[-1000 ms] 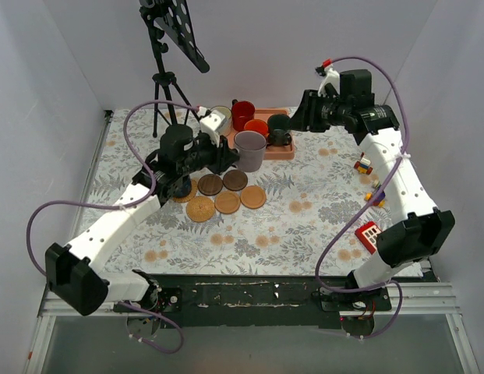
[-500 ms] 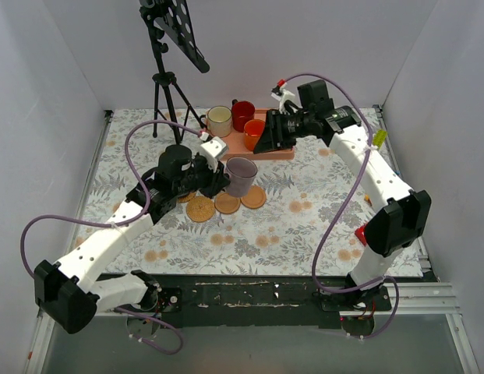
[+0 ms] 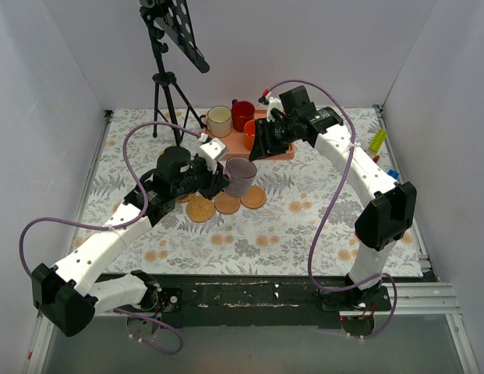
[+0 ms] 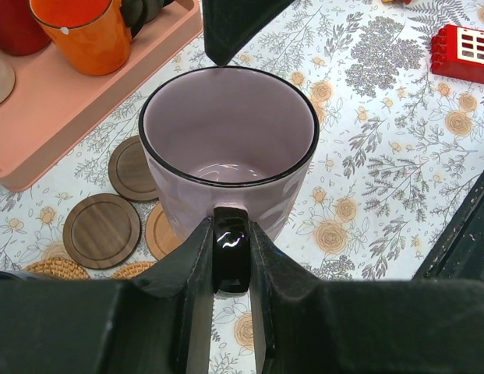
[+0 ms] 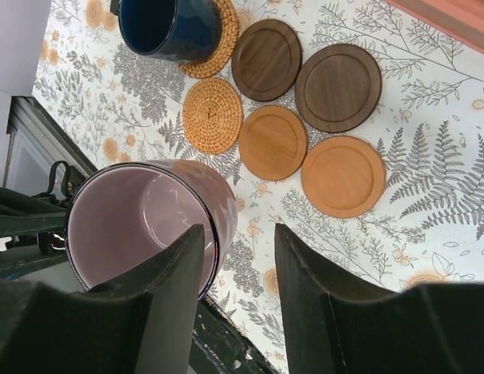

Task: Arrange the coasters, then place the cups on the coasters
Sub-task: Place the cup on the coaster.

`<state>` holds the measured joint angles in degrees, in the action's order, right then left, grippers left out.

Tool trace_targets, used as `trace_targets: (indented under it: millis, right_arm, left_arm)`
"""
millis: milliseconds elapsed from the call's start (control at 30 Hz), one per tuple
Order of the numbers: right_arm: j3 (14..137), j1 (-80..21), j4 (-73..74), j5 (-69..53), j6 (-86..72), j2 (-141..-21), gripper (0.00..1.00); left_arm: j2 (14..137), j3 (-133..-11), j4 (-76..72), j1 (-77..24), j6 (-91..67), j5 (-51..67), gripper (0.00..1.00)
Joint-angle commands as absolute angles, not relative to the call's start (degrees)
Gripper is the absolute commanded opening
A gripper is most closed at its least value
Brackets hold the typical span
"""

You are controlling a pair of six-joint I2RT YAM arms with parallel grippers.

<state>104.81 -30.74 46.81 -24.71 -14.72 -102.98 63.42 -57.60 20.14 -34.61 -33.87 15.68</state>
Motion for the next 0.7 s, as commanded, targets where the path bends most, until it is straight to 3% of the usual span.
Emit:
trace_targets:
  millis: [0,533,667]
  right_arm:
    - [105.38,-30.59,44.56,-27.84,-13.01,-101.50,0.49]
    - [105.47,-31.38,46.50,-35.42,-5.98,-105.64,0.48]
    - [106.08,-31.38,46.14,-36.03,-5.71,-106.70,0.37]
  left_arm:
    - [61.08,-60.12,16.26,-34.89,-33.40,16.44,0.00]
    - [62.49,-61.17,16.52,-34.98,-34.54,16.87,0.00]
    - [62.58,-60.82,16.35,-34.98,-35.33,17.05,0.00]
